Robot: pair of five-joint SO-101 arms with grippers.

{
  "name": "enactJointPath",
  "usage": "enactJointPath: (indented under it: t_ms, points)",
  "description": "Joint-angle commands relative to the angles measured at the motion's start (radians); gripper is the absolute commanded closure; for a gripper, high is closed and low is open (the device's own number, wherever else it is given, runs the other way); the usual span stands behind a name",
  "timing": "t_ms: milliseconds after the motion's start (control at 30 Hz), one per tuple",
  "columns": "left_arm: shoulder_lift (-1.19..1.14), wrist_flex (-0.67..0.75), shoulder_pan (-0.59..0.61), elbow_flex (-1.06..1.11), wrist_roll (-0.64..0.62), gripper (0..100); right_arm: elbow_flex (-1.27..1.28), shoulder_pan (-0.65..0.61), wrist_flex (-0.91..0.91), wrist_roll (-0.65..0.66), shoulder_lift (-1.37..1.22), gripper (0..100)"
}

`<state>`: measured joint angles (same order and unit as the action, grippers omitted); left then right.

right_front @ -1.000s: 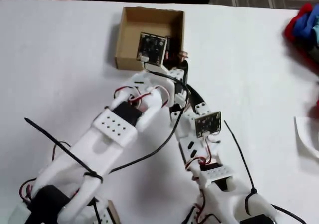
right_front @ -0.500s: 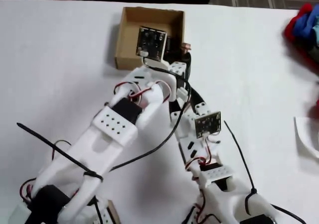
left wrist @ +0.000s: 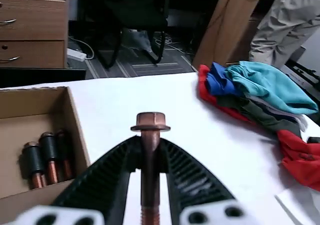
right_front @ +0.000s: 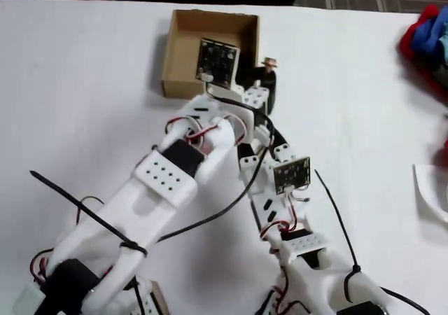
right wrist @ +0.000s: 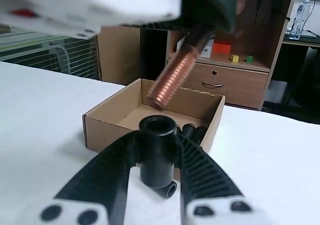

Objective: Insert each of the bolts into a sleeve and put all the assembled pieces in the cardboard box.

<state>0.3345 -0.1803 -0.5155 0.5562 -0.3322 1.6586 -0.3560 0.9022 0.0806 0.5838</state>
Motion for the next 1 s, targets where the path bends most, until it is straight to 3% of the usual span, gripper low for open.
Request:
enactJointPath:
  t_ms: [0, 300, 500, 567, 800, 967]
  points:
    - [-0.023, 0.034, -0.014, -0.073, 0.000, 98, -0.012, -0.005, 0.004, 0.003, 0.041, 97.8]
    - [-0.135, 0.048, 0.005, -0.166, 0.021, 98, -0.011, -0.002, 0.004, 0.003, 0.041, 97.8]
    - [0.017, -0.028, 0.051, -0.170, 0.100, 98, -0.011, 0.001, 0.001, 0.003, 0.041, 97.8]
    - [0.118, -0.132, 0.087, -0.159, 0.144, 98, -0.011, 0.002, -0.001, 0.003, 0.041, 97.8]
    - [0.338, -0.752, 0.353, -0.059, 0.301, 97, -0.012, 0.007, -0.001, 0.003, 0.041, 97.8]
    - [0.324, -0.898, 0.480, 0.076, 0.519, 97, -0.034, 0.068, -0.002, 0.003, 0.041, 97.8]
